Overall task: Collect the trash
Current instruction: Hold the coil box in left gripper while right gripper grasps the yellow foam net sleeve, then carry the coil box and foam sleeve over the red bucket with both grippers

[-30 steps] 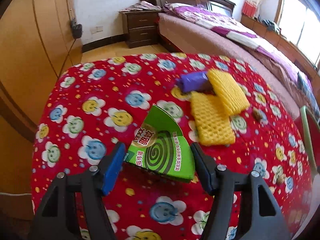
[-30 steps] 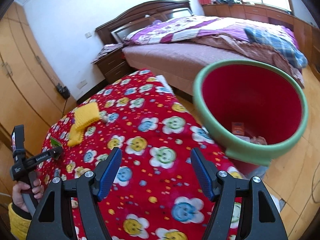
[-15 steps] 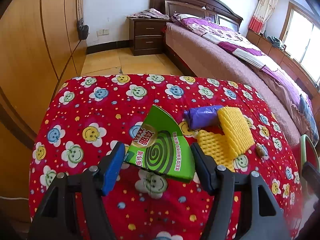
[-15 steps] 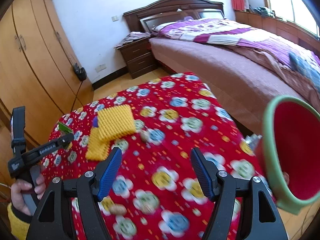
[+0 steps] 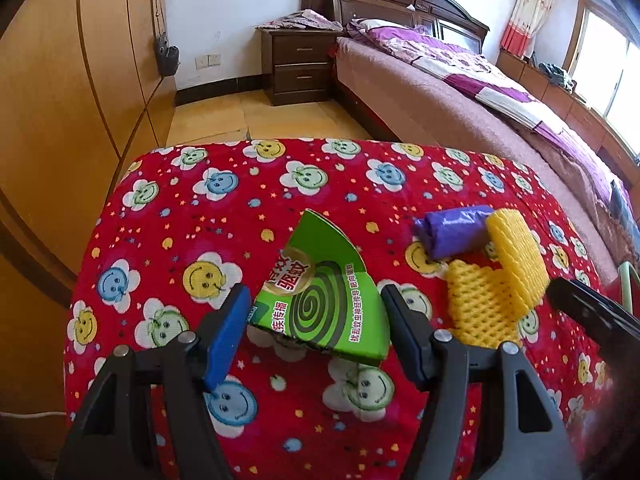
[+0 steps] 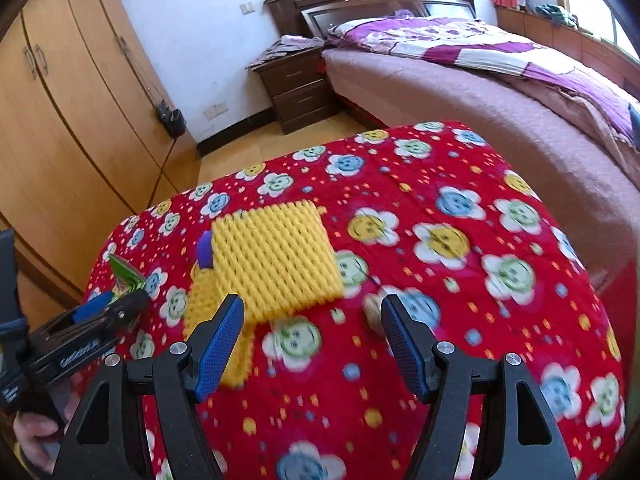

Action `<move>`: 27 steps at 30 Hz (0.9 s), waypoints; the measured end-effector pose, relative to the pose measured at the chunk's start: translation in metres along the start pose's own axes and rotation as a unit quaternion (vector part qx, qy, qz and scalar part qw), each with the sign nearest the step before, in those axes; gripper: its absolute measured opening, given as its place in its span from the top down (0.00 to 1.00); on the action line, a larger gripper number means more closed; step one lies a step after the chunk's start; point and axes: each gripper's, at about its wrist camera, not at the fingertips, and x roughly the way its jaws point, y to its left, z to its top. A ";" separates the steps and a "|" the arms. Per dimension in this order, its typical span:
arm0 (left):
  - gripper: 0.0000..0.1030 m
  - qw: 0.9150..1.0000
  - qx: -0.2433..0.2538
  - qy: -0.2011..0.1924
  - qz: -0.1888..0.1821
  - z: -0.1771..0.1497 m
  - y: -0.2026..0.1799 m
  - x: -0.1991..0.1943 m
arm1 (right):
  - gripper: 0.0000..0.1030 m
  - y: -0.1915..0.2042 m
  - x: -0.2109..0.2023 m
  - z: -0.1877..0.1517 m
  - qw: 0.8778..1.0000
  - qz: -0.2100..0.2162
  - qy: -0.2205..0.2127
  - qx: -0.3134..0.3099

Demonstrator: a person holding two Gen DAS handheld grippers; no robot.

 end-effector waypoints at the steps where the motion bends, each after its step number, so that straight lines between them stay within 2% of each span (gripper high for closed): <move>1: 0.34 1.000 -0.001 -0.003 -0.001 0.000 0.000 0.001 | 0.30 0.001 0.005 0.003 1.000 0.001 0.002 -0.002; 5: 0.34 1.000 -0.004 -0.003 -0.009 -0.001 -0.002 0.005 | 0.30 0.001 0.023 0.010 1.000 0.014 0.013 0.000; 7: 0.34 1.000 -0.008 0.002 -0.018 -0.001 -0.002 0.007 | 0.35 0.000 0.029 0.011 1.000 0.020 0.019 0.007; 9: 0.34 1.000 -0.010 0.005 -0.028 -0.002 -0.004 0.007 | 0.52 0.001 0.029 0.010 0.999 0.026 0.021 0.010; 10: 0.34 0.999 -0.009 0.005 -0.031 -0.002 -0.005 0.007 | 0.57 0.002 0.028 0.010 0.999 0.031 0.020 0.007; 11: 0.34 0.999 -0.009 0.004 -0.033 -0.002 -0.005 0.006 | 0.68 0.003 0.026 0.010 0.999 0.036 0.019 0.005; 12: 0.34 0.999 -0.009 0.004 -0.036 -0.002 -0.005 0.005 | 0.75 0.004 0.023 0.009 0.999 0.039 0.017 0.004; 14: 0.34 0.999 -0.012 0.004 -0.040 -0.002 -0.005 0.003 | 0.79 0.006 0.014 0.006 0.999 0.046 0.009 0.006; 22: 0.34 0.999 -0.009 -0.009 -0.041 -0.006 -0.015 -0.019 | 0.80 0.000 -0.047 -0.011 0.997 0.065 -0.050 0.012; 27: 0.34 0.999 -0.004 -0.022 -0.041 -0.010 -0.031 -0.042 | 0.80 -0.017 -0.083 -0.023 0.995 0.067 -0.065 0.020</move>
